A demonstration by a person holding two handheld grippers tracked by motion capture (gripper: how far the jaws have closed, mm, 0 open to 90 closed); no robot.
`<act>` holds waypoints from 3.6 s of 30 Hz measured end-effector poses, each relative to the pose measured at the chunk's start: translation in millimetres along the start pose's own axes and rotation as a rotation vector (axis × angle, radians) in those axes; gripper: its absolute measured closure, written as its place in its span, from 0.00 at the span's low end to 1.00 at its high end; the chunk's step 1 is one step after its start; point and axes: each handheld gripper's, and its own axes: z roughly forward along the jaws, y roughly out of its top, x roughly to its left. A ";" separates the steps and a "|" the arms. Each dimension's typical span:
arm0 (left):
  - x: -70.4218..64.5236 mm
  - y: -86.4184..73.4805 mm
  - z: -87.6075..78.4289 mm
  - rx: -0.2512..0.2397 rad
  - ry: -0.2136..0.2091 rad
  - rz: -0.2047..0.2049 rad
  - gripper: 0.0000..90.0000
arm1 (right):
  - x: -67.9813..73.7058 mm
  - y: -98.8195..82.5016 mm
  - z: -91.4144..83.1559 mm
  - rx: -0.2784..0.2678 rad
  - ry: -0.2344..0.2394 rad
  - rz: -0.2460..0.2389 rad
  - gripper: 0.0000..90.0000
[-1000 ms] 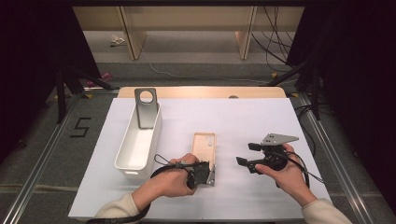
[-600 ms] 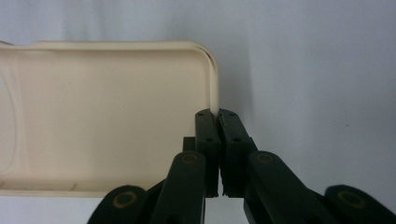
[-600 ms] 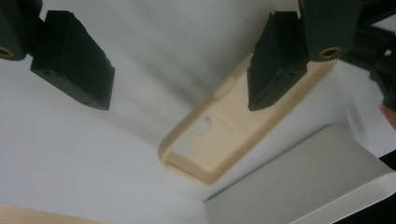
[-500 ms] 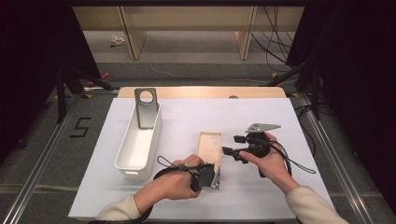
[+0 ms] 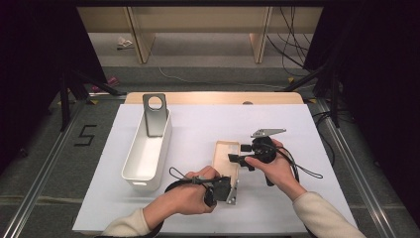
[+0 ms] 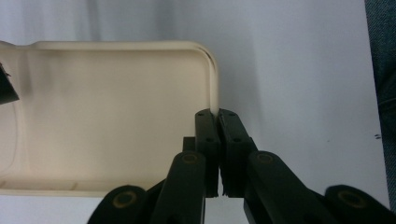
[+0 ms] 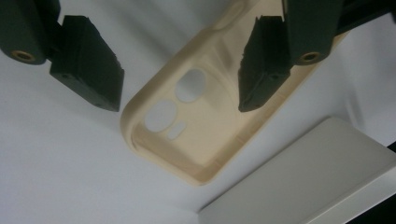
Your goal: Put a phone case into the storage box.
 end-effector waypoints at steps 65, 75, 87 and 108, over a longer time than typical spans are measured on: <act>19.0 -16.1 -11.1 -0.324 0.137 -0.267 0.24 | -2.5 23.8 -51.7 -0.198 0.132 0.125 0.90; 31.8 -30.5 -23.4 -0.500 0.144 -0.478 0.11 | -6.4 22.3 -57.3 -0.226 0.085 0.086 0.90; 48.3 -55.0 -33.7 -0.589 0.253 -0.717 0.08 | -7.3 20.8 -59.1 -0.249 0.086 0.084 0.90; 56.4 -69.3 -37.6 -0.696 0.272 -0.951 0.30 | 6.3 19.9 -53.0 -0.245 0.128 0.036 0.90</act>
